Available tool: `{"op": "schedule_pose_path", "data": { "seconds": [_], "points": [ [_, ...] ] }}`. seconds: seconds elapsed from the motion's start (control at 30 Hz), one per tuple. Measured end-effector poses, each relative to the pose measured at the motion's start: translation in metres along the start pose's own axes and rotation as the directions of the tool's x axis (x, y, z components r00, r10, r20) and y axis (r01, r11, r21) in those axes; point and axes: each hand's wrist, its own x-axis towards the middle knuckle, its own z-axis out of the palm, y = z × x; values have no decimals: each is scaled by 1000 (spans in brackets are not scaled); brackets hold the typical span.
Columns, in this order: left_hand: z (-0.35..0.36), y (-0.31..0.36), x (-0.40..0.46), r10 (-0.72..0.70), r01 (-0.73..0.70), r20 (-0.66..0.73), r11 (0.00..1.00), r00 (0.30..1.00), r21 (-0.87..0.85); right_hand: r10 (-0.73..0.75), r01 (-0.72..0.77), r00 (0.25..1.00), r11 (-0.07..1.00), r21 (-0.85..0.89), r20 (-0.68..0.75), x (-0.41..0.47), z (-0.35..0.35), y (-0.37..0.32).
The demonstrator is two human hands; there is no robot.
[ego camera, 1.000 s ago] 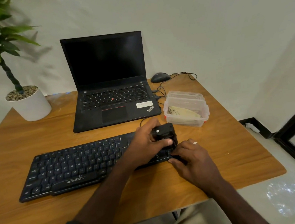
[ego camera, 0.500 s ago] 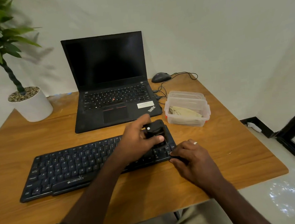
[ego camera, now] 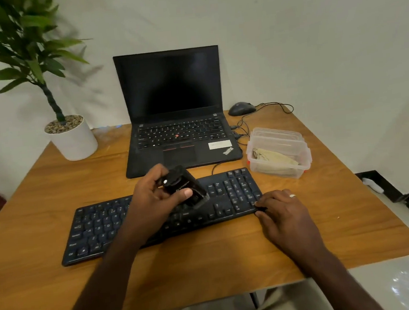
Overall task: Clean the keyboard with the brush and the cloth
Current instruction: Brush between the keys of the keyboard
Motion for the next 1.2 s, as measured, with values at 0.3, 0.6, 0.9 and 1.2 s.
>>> {"op": "schedule_pose_path", "data": {
  "seconds": [0.3,0.6,0.9,1.2],
  "points": [
    [-87,-24,-66,-79,45,-348,993,934,-106,-276,268,945,961,65,174,16,58,-81],
    [-188,-39,-123,-40,89,-478,993,877,81,-267,257,940,964,73,210,22,67,-84],
    [-167,-52,-97,-118,109,-227,993,967,-51,-250,247,943,968,39,219,20,65,-89],
    [-166,-57,-109,-166,11,-602,967,781,-253,-239,235,945,971,43,223,20,64,-89]
  ]
}}
